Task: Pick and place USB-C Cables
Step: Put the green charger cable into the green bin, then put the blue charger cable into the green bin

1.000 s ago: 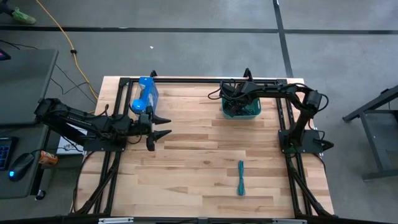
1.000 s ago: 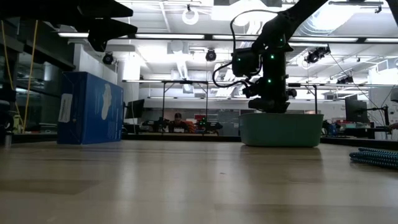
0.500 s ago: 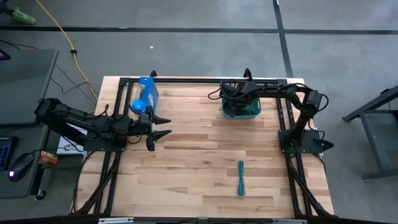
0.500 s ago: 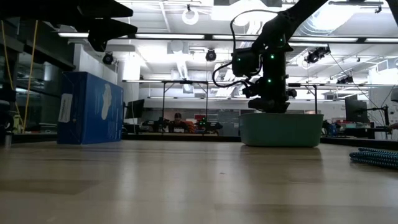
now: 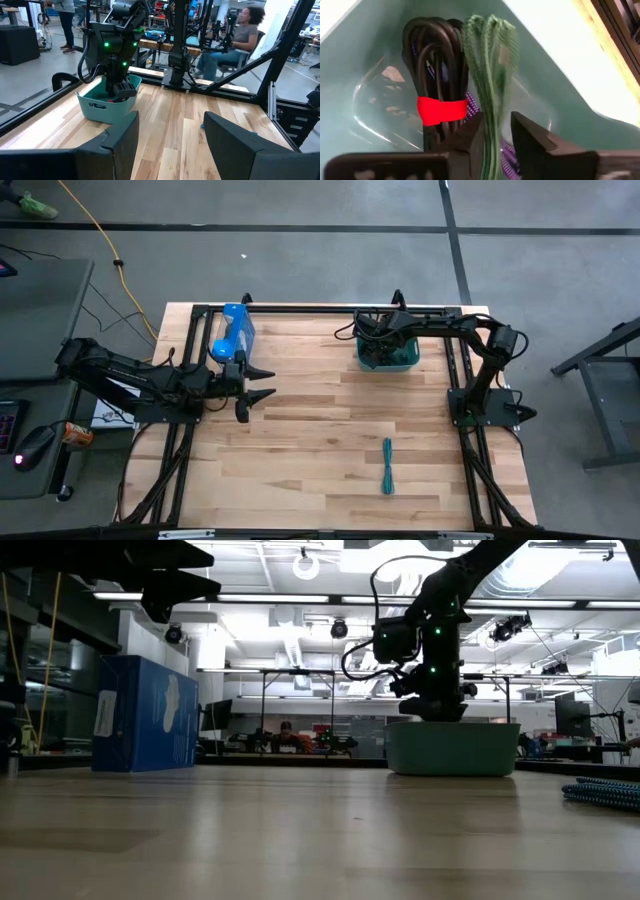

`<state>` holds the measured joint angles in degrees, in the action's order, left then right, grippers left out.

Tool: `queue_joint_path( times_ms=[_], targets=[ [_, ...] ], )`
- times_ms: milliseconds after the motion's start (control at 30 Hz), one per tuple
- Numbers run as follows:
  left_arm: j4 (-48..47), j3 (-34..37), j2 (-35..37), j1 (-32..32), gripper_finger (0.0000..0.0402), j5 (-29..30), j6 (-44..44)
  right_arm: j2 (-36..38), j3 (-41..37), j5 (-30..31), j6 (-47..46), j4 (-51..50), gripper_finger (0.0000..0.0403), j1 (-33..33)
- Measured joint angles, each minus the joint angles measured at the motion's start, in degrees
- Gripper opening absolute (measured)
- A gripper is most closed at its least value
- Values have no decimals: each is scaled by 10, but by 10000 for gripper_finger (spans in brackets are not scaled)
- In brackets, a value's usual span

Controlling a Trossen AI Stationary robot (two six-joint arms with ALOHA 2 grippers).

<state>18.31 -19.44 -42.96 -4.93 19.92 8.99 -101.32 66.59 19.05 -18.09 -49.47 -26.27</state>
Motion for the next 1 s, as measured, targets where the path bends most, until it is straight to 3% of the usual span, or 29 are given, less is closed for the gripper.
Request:
queue_joint_path(
  times_ms=[367, 1000],
  targets=[
    [0, 0, 0, 0, 203, 0, 0, 0, 0, 2, -12, 0, 140, 0],
    [0, 0, 0, 0, 203, 0, 0, 6, 0, 0, 18, -25, 142, 0]
  ],
)
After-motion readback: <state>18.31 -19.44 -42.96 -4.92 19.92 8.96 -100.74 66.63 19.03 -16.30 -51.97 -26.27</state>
